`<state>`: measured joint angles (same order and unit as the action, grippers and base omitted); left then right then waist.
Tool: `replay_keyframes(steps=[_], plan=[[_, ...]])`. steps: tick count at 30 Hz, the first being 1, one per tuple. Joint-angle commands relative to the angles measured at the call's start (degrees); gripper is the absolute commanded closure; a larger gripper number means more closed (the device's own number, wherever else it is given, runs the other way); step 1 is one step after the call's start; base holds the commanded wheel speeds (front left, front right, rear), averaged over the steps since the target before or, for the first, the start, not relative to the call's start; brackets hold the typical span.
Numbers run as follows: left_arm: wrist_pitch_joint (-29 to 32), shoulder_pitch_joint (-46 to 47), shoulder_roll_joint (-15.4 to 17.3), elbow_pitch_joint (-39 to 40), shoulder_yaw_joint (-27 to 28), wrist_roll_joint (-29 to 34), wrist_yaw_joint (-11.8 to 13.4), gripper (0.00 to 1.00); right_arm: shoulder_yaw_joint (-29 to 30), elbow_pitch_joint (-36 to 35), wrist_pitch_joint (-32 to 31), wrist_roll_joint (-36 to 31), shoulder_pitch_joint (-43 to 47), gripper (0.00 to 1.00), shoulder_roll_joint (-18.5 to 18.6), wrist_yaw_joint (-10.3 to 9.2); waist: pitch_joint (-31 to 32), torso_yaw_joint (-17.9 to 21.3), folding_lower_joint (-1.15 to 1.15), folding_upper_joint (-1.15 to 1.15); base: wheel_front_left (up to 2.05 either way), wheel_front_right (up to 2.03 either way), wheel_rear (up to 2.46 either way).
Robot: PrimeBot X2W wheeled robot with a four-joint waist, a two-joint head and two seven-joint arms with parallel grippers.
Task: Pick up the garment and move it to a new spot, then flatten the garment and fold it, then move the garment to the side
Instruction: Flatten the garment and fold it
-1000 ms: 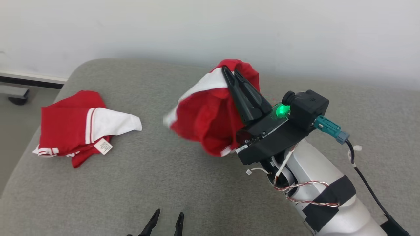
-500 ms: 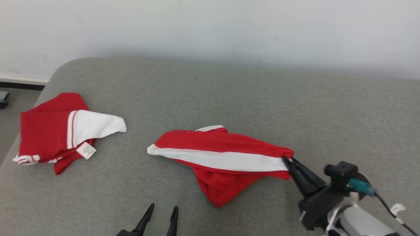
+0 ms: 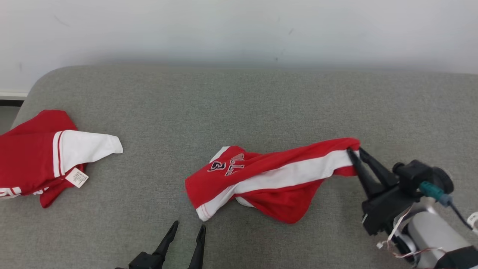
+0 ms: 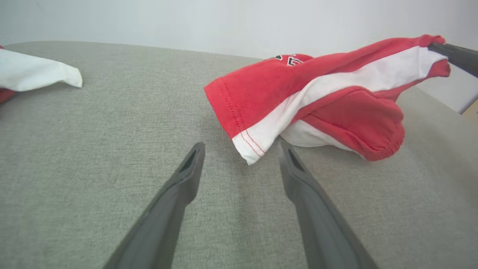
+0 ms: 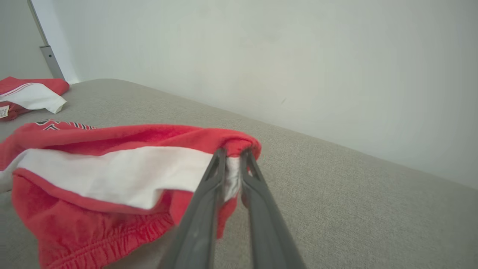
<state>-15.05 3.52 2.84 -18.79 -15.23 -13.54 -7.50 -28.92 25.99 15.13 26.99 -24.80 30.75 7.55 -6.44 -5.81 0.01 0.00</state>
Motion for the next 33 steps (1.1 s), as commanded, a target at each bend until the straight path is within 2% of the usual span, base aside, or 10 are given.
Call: replay_keyframes(steps=[1,7,12,20,26,33], plan=[[-0.2,-0.43,0.07,-0.17,0.05,0.1,0.02,0.0,0.85,0.59,0.01,-1.43,2.04,0.0,-1.66,-0.13,0.2,-0.28,-0.01,0.0,0.0,0.0,0.0],[-0.2,-1.13,0.07,-0.8,0.28,0.1,0.02,0.0,11.08,2.34,0.02,-7.55,6.95,0.0,-6.86,-0.13,1.35,0.07,-0.01,0.0,0.0,0.0,0.0],[-0.2,-1.7,0.07,-1.25,0.86,-0.17,0.02,0.0,20.58,-0.87,0.02,-13.93,13.32,0.0,-13.49,-0.13,2.47,1.64,-0.01,0.0,0.0,0.0,0.0],[-0.2,-2.72,0.07,-1.44,2.97,0.55,0.04,0.0,25.61,-6.43,0.01,-19.79,20.11,0.0,-21.19,-0.14,4.42,4.95,-0.01,0.0,0.0,0.0,0.0],[-0.2,-4.26,0.07,-0.51,7.11,2.46,1.19,0.0,28.94,-8.49,0.02,-21.81,22.79,0.0,-24.79,-0.14,5.83,6.28,-0.01,0.0,0.0,0.0,0.0],[-0.2,-5.97,0.06,-0.09,9.31,3.3,1.35,0.0,30.42,-7.46,0.01,-21.16,24.14,0.0,-26.81,-0.14,7.55,6.16,-0.01,0.0,0.0,0.0,0.0]])
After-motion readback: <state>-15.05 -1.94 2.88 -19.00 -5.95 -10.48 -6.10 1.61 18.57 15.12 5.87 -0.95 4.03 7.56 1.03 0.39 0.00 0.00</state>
